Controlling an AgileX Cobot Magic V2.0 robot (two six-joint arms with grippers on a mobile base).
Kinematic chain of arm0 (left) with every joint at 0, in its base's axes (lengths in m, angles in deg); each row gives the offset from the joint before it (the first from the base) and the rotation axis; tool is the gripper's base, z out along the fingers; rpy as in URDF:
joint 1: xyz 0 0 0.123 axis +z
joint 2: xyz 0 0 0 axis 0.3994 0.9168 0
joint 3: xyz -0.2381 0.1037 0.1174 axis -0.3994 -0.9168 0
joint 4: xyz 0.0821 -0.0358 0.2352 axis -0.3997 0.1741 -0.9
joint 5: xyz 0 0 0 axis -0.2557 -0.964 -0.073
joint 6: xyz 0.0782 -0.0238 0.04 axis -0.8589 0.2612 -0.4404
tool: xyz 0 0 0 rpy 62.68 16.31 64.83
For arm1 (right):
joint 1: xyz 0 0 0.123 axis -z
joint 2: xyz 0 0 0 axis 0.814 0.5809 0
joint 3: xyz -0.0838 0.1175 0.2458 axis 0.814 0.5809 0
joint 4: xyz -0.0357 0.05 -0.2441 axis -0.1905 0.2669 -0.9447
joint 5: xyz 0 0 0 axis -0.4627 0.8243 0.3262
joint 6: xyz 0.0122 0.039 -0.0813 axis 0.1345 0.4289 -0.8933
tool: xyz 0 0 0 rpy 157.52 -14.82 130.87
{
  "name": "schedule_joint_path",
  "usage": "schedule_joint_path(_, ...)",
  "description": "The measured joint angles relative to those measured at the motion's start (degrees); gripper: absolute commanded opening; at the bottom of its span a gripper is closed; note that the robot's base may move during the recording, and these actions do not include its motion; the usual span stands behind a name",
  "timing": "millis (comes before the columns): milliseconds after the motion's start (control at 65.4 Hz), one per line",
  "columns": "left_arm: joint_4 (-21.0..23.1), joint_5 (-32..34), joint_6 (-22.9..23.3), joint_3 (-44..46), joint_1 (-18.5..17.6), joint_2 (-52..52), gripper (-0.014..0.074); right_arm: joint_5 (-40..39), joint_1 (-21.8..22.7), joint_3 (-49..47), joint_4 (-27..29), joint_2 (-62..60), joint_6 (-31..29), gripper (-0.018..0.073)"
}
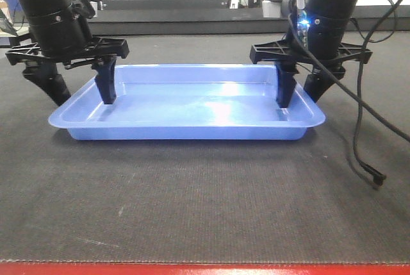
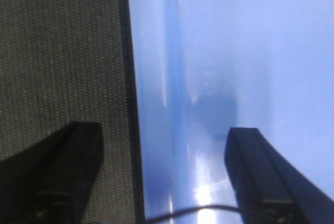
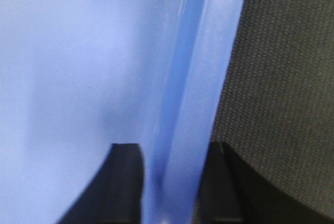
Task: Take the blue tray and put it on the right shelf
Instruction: 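Close both grippers on the tray's opposite rims, then lift the blue tray off the table with both grippers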
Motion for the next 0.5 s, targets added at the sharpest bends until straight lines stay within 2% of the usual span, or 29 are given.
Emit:
schedule_joint_path(61, 0.16, 0.0, 0.0, 0.0, 0.0, 0.04, 0.0067, 0.11, 0.0, -0.09, 0.49, 0.11, 0.39, 0.004)
schedule_joint_path(122, 0.21, 0.0, 0.0, 0.0, 0.0, 0.25, -0.0064, 0.1, 0.0, -0.24, 0.56, 0.23, 0.51, 0.0062)
schedule_joint_path(183, 0.39, -0.1, 0.4, 0.13, 0.0, 0.5, -0.0026, 0.21, 0.0, -0.23, 0.56, 0.23, 0.51, 0.0062)
schedule_joint_path(321, 1.29, -0.6, 1.29, 0.75, 0.12, 0.58, -0.0047, 0.83, 0.0, -0.23, 0.56, -0.29, 0.6, 0.0062)
schedule_joint_path(504, 1.82, -5.16, 1.8, 3.8, 0.12, -0.59, -0.0047, 2.92, 0.0, -0.04, 0.21, -6.51, 0.6, 0.0062)
